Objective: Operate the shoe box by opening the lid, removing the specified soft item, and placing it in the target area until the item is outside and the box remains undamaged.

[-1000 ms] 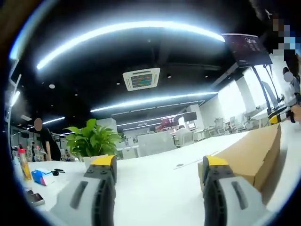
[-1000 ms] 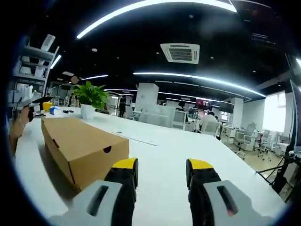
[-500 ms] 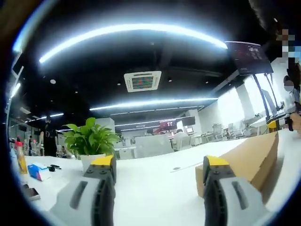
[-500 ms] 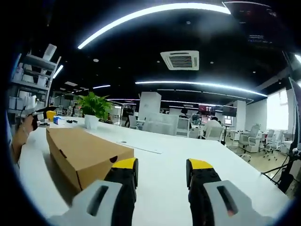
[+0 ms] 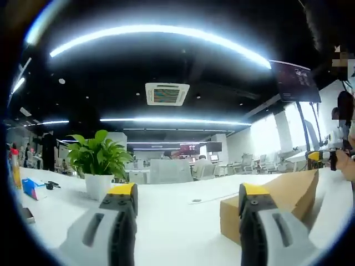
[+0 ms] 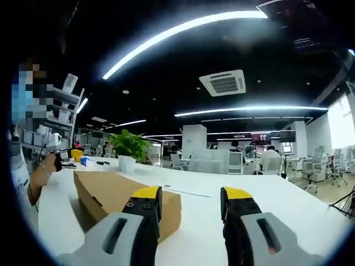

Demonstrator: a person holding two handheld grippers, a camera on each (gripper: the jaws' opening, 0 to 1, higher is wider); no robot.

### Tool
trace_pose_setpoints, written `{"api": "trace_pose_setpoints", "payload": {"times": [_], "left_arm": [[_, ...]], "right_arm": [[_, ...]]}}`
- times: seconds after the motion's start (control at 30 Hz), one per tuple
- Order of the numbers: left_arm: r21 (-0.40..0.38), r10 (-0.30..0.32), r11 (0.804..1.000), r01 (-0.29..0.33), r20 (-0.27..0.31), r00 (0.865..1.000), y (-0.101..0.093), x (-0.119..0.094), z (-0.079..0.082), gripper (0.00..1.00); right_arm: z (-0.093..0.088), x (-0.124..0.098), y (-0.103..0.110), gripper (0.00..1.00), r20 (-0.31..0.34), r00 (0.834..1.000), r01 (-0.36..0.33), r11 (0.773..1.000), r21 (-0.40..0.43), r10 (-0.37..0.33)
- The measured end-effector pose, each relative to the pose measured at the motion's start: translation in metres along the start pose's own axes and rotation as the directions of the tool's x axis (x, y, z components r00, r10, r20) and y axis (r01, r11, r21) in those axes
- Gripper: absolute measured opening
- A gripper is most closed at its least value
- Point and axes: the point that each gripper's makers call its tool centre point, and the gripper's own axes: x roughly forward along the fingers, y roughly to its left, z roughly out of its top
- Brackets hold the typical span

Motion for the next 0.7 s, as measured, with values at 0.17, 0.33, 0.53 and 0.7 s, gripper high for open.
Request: {"api": "trace_pose_setpoints", "payload": {"times": [0.17,0.33,0.53,0.7], "left_arm": [[-0.012,-0.041,0.999,0.042,0.050,0.998,-0.010,-0.002,0.010,0.76],[-0.058,-0.109,0.992,0.113,0.078,0.991,-0.021,-0.003,0.017,0.76],[-0.063,-0.198,0.978,0.200,0.034,0.980,-0.037,-0.003,0.009,0.76],[-0.153,-0.337,0.929,0.338,0.034,0.941,-0.061,-0.007,0.008,0.76]], "right_arm": [[0.001,0.001,0.011,0.44,0.002,0.999,-0.046,0.999,-0.021,0.046],[0.008,-0.001,0.023,0.45,0.046,0.991,-0.126,0.991,0.041,0.124],[0.016,-0.005,0.036,0.46,0.086,0.975,-0.211,0.975,0.074,0.204],[0.017,-0.006,0.057,0.50,0.090,0.950,-0.305,0.950,0.065,0.298]]}}
